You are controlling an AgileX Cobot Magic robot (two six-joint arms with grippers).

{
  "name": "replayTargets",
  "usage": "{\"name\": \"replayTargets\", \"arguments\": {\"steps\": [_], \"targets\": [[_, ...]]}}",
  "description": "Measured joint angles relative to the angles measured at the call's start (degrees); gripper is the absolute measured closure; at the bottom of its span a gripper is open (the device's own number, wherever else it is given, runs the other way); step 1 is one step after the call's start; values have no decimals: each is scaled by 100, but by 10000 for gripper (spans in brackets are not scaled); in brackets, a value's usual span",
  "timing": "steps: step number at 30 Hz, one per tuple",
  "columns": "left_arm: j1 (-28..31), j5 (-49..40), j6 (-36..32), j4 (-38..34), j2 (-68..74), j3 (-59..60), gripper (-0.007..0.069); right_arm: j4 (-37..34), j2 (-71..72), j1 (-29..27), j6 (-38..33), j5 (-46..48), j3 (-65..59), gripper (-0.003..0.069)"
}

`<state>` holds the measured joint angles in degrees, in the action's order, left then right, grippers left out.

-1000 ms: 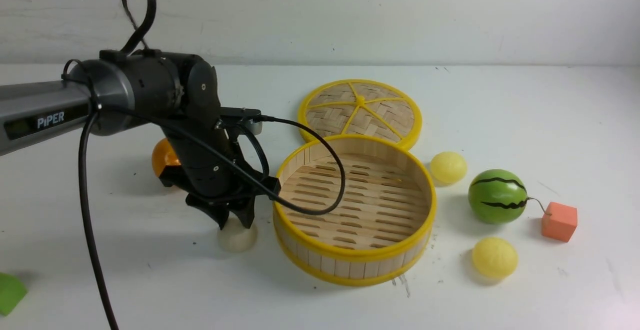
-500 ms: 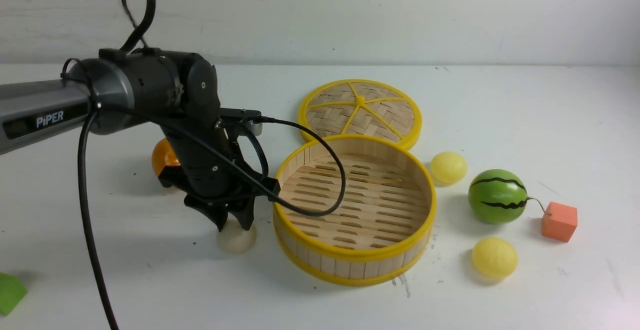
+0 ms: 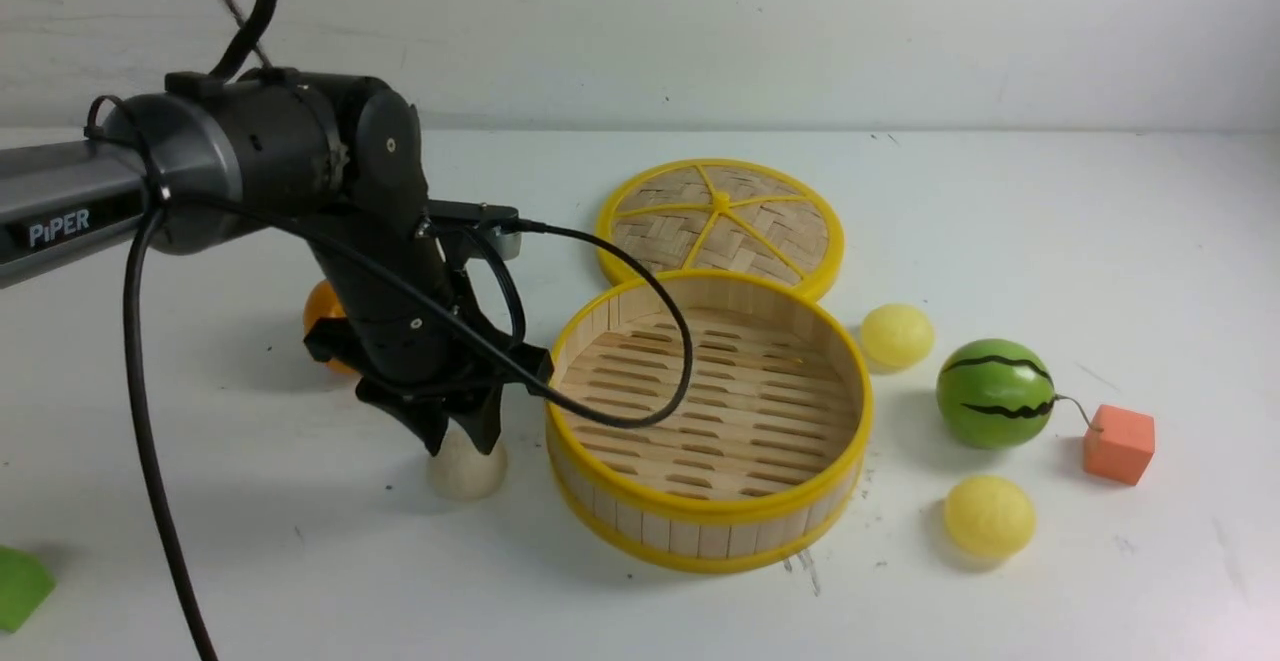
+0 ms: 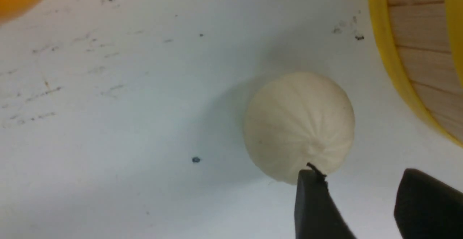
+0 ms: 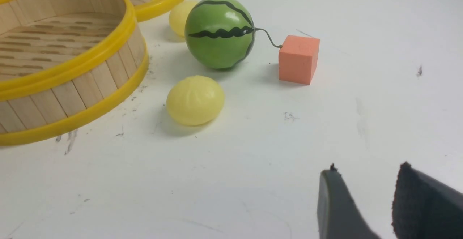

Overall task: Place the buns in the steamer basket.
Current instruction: Use the left arm to grab a steamed stuffed bun

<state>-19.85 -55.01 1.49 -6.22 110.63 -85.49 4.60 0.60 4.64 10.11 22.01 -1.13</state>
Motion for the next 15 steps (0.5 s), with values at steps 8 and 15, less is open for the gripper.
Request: {"name": "replayTargets", "arguments": {"steps": [8,15], "targets": [[0,184,-6,149,214,0,316,0,0,0,0,0,0,418],[0,243,-12,179,408,0,316,0,0,0,0,0,0,418]]}}
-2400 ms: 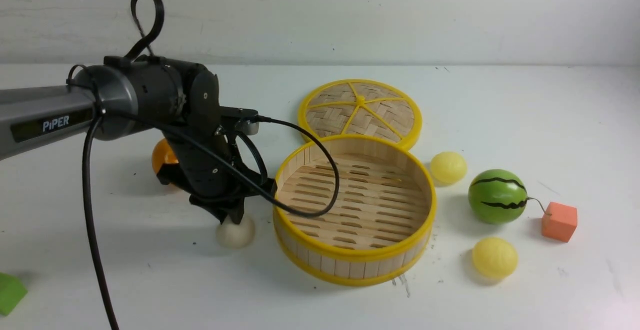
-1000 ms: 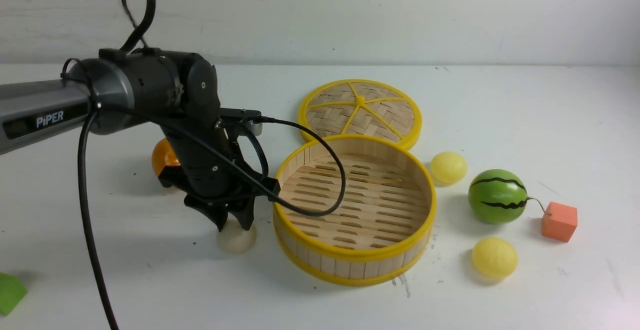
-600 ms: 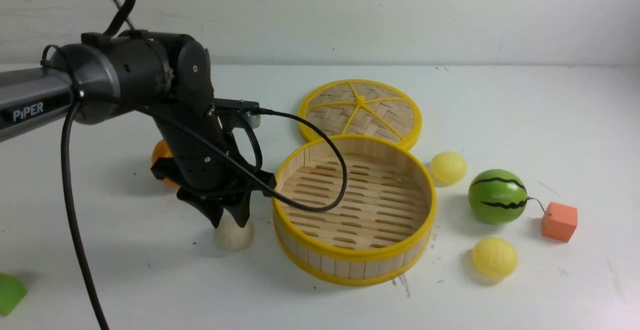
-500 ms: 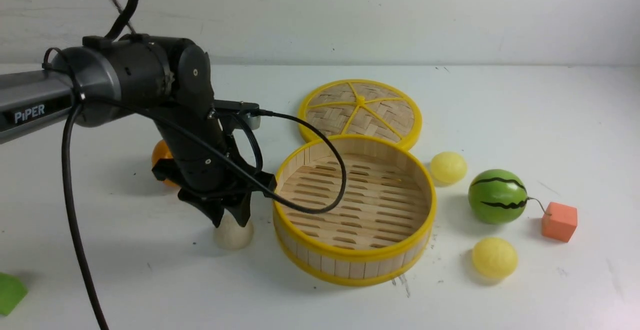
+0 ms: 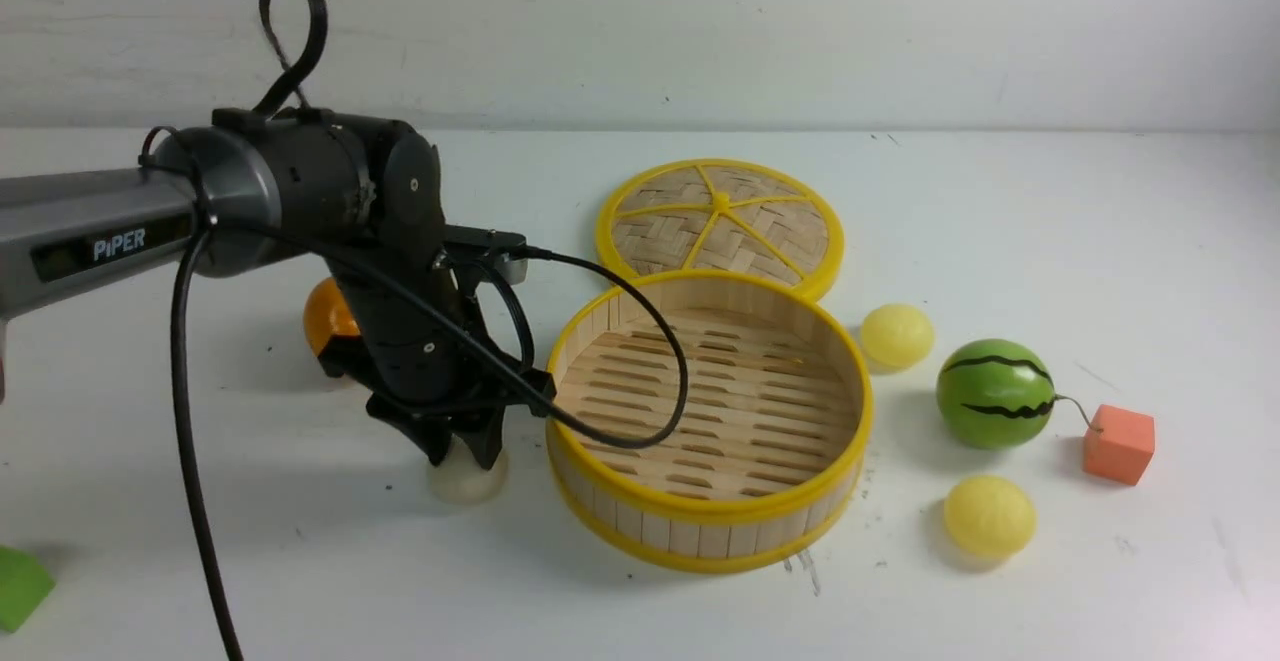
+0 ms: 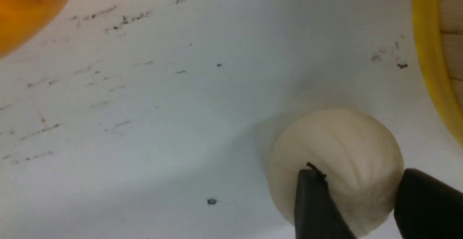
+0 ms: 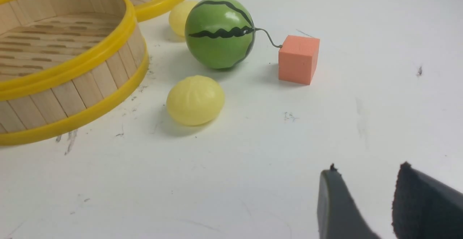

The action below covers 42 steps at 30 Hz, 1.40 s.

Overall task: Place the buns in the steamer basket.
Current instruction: Use the left arm to grab a steamed stuffed bun, then use the left arm to put the steamed stuffed bun into the steamer

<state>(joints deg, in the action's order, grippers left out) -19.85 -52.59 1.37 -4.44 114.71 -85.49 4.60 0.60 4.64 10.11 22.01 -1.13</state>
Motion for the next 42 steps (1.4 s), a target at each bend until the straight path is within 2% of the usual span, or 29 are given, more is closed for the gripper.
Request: {"name": "replayTargets", "arguments": {"steps": [5,7,9,11,16,22,26,30,35,39,40,42], "targets": [[0,61,0,34,61,0,357,0,0,0,0,0,0,418],[0,61,0,38,67,0,427,0,0,0,0,0,0,418],[0,51,0,38,67,0,539,0,0,0,0,0,0,418],[0,36,-5,84,62,-12,618,0,0,0,0,0,0,418],[-15,-157,0,213,-249,-210,629,0,0,0,0,0,0,418],[-447,-133,-389,-211,-865,-755,629,0,0,0,0,0,0,418],[-827,69,-538,-268,-410,-1162,629,0,0,0,0,0,0,418],[-856,362,-481,-57,240,-1589,629,0,0,0,0,0,0,418],[-856,136,-335,444,1123,-2342,584,0,0,0,0,0,0,418],[-856,-144,-300,444,1346,-2752,427,0,0,0,0,0,0,418],[-856,-156,-291,444,1346,-2752,417,0,0,0,0,0,0,418],[-856,-302,-137,444,1326,-2800,296,0,0,0,0,0,0,418]]}}
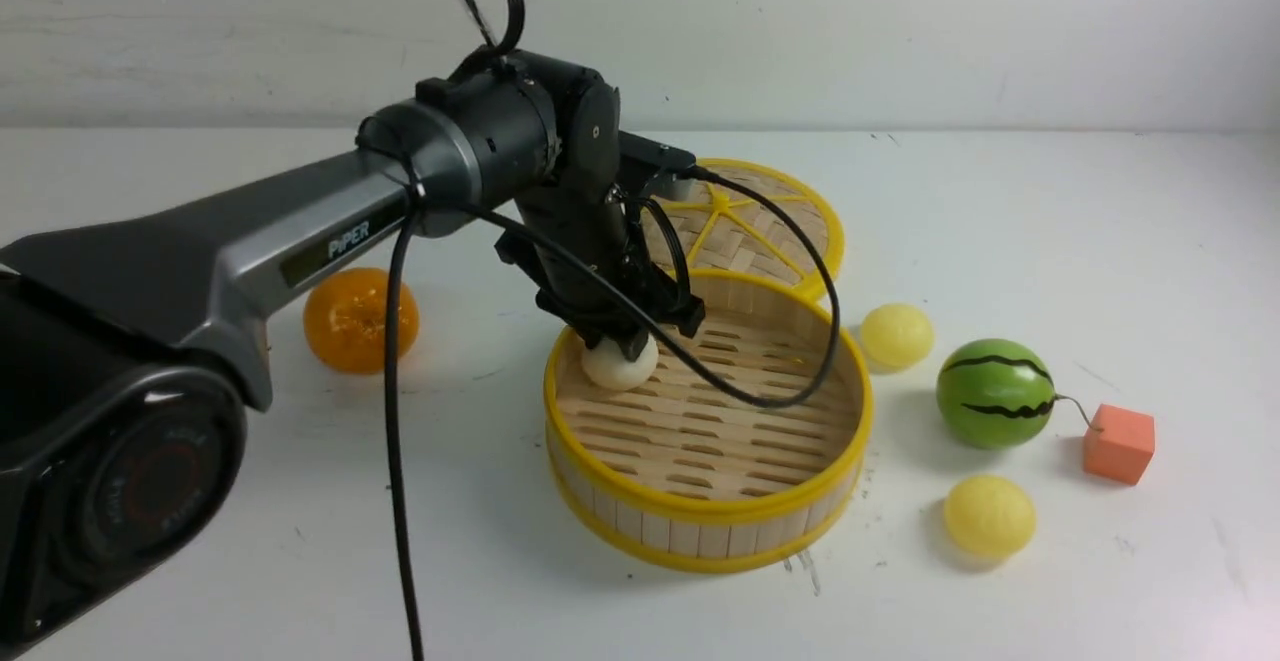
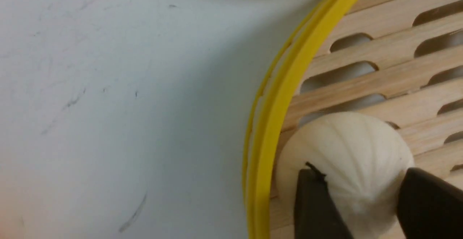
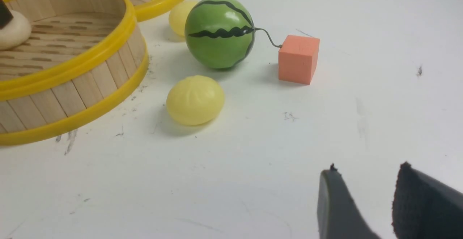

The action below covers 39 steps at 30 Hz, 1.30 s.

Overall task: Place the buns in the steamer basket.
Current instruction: Use the left arm to put the steamed stuffed bun into the steamer, then use the right arm to grab a steamed stuffed bun

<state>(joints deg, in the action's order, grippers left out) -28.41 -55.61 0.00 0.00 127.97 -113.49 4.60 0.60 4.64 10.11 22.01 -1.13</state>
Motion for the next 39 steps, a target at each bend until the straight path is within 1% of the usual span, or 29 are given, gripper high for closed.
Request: {"name": "replayTargets", "arguments": {"steps": [2,3,5,6,7,9,10,11,12,13,14,15,16,17,18,19,22,23,24,25,26,27,29,30,32,33,34,37,39], "targets": [[0,-244,184,0,-117,-8,193,0,0,0,0,0,0,418],[0,-334,237,0,-195,-8,174,0,0,0,0,0,0,418],[0,-643,368,0,-518,-8,145,0,0,0,0,0,0,418],[-4,-676,384,0,-560,-8,146,0,0,0,0,0,0,418],[-4,-896,497,0,-880,-8,164,0,0,0,0,0,0,418],[-6,-1243,664,0,-1444,-8,264,0,0,0,0,0,0,418],[-6,-1373,706,0,-1692,-13,335,0,0,0,0,0,0,418],[-6,-1388,707,0,-1738,-13,351,0,0,0,0,0,0,418],[-6,-1456,755,0,-1975,3,433,0,0,0,0,0,0,418],[-6,-1486,805,0,-2319,148,549,0,0,0,0,0,0,418],[-6,-1486,826,0,-2520,279,596,0,0,0,0,0,0,418],[-6,-1507,847,0,-2825,545,638,0,0,0,0,0,0,418],[-6,-1515,847,0,-2931,652,638,0,0,0,0,0,0,418],[-6,-1490,855,-64,-3437,1168,638,0,0,0,0,0,0,418],[-6,-1477,861,-64,-3498,1245,638,0,0,0,0,0,0,418],[-6,-1249,861,-113,-4054,1996,638,0,0,0,0,0,0,418],[-6,-644,867,-204,-4701,2953,638,0,0,0,0,0,0,418],[-6,-122,867,-324,-5210,3773,638,0,0,0,0,0,0,418],[-6,145,867,-408,-5457,4292,638,0,0,0,0,0,0,418],[-6,608,859,-545,-5879,4905,638,0,0,0,0,0,0,418],[-6,608,859,-572,-5879,5005,638,0,0,0,0,0,0,418],[-6,1119,784,-838,-6406,5786,638,0,0,0,0,0,0,418],[-6,1674,607,-1125,-6883,6510,638,0,0,0,0,0,0,418],[-6,2023,443,-1367,-7255,7087,638,0,0,0,0,0,0,418],[-6,2465,186,-1740,-7773,7606,638,0,0,0,0,0,0,418],[-6,2792,-55,-2058,-8177,8002,638,0,0,0,0,0,0,418],[-6,2847,-98,-2112,-8245,8123,638,0,0,0,0,0,0,418],[-6,3695,-928,-2897,-9368,8912,638,45,0,0,0,-5,0,418],[-6,3911,-1211,-3135,-9719,9142,638,138,0,0,0,-37,0,418]]}}
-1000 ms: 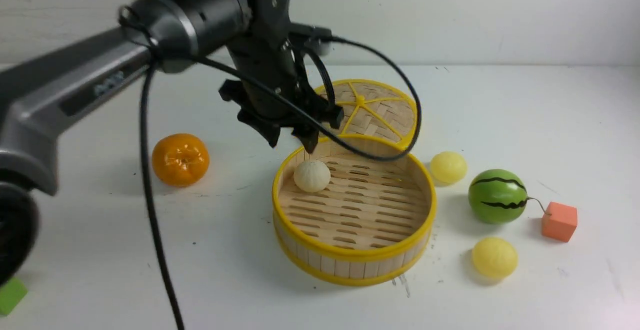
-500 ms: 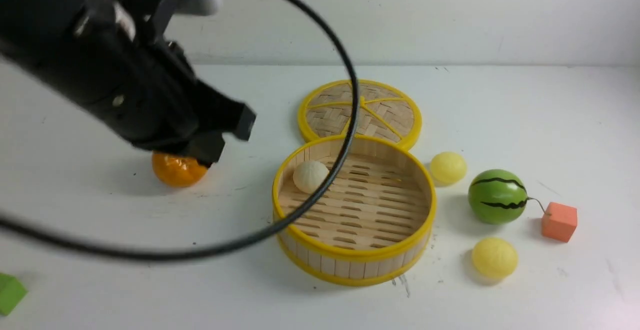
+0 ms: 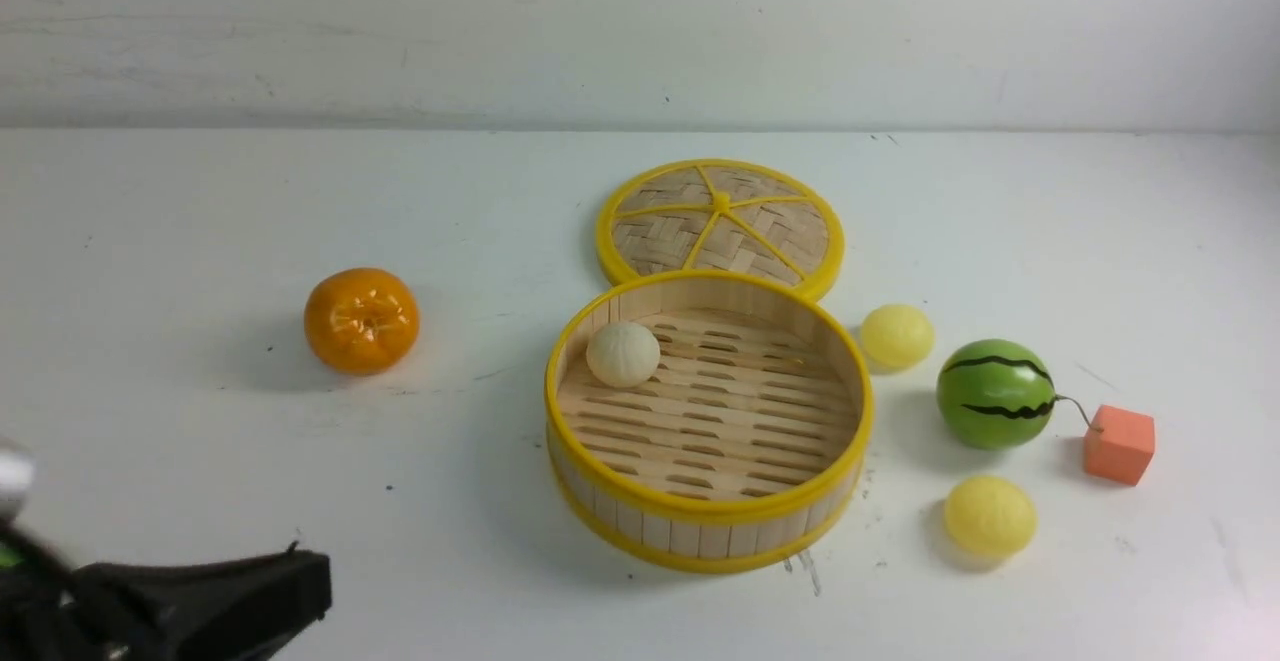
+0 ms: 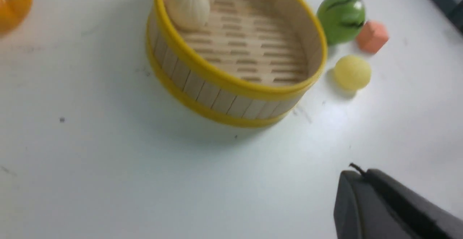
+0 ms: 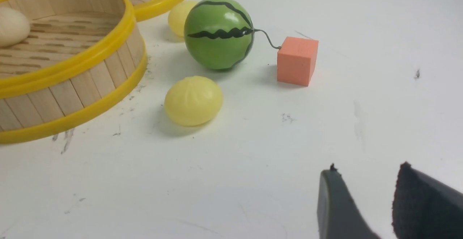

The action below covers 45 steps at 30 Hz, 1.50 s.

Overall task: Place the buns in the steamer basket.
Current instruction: Use the right arm to grab a steamed stuffed bun

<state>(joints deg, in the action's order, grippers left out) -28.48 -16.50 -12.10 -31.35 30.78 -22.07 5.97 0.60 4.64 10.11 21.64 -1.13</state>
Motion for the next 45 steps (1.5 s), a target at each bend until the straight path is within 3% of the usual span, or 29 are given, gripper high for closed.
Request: {"name": "replayTargets", "arguments": {"steps": [3,11,15,17,18,21,25,37,45], "targets": [[0,256,-489,-236,-746,536,638,-67,0,0,328,-405,-43,418],[0,232,-555,-364,-1196,1307,638,-1263,0,0,2088,-1645,-47,428],[0,220,-549,-391,-1196,1457,638,-1433,-109,80,2576,-1330,263,454],[0,220,-544,-405,-1196,1527,638,-1379,-865,364,2288,-231,1196,475],[0,220,-544,-405,-1196,1533,638,-1374,-940,393,2233,-231,1196,475],[0,226,-544,-417,-1196,1538,638,-1286,-2477,900,1004,1345,2609,486],[0,226,-544,-428,-1196,1538,638,-1272,-4399,1212,-21,2530,4051,489],[0,226,-544,-430,-1196,1538,638,-941,-8773,1212,-265,3209,6321,453],[0,226,-544,-434,-1196,1538,637,-846,-10133,1212,-265,3215,7124,421]]}}
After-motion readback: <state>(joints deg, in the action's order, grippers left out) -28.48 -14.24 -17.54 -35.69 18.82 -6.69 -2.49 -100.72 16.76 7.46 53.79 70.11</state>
